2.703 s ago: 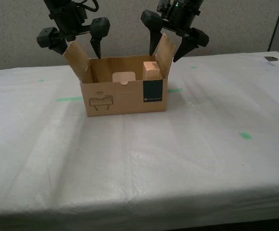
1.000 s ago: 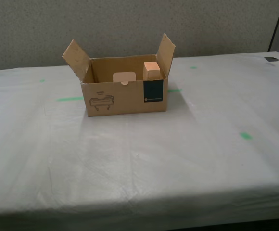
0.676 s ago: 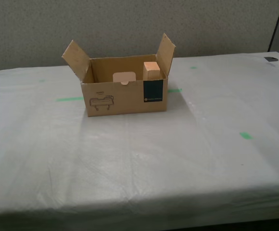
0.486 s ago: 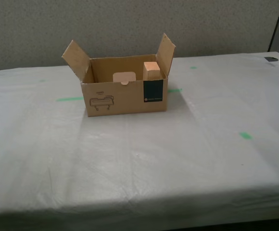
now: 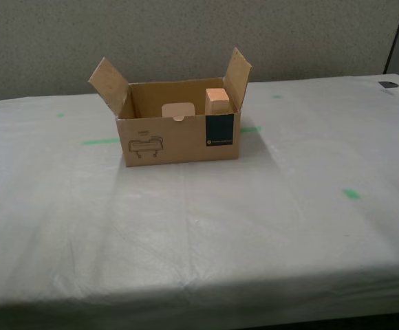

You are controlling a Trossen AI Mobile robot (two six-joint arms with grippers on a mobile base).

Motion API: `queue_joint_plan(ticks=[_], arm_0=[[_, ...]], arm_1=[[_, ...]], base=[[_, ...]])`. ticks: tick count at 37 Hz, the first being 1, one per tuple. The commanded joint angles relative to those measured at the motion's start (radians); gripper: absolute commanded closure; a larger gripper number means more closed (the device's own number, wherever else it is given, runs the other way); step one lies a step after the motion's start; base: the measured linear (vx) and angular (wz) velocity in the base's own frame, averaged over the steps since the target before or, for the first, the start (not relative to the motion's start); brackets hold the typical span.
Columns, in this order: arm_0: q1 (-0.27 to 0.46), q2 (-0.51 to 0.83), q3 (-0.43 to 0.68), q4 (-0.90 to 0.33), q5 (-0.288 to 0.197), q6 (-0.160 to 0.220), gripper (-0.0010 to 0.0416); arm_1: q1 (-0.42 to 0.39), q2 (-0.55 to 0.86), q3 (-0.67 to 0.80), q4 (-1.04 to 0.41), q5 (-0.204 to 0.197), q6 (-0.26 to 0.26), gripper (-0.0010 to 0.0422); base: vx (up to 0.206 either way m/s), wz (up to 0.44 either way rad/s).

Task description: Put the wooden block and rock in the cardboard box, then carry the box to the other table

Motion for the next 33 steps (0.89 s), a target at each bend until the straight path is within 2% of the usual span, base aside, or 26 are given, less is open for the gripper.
queue_joint_plan(ticks=[1,33], arm_0=[[0.0,0.0,0.001,0.001,0.004,0.0,0.0007],[-0.001,0.0,0.001,0.001,0.004,0.0,0.0007]], arm_1=[[0.001,0.0,0.001,0.0,-0.001,-0.002,0.0014],[0.002,0.001,0.001,0.001,-0.001,-0.002,0.0014]], base=[[0.001,0.153],[0.0,0.041]])
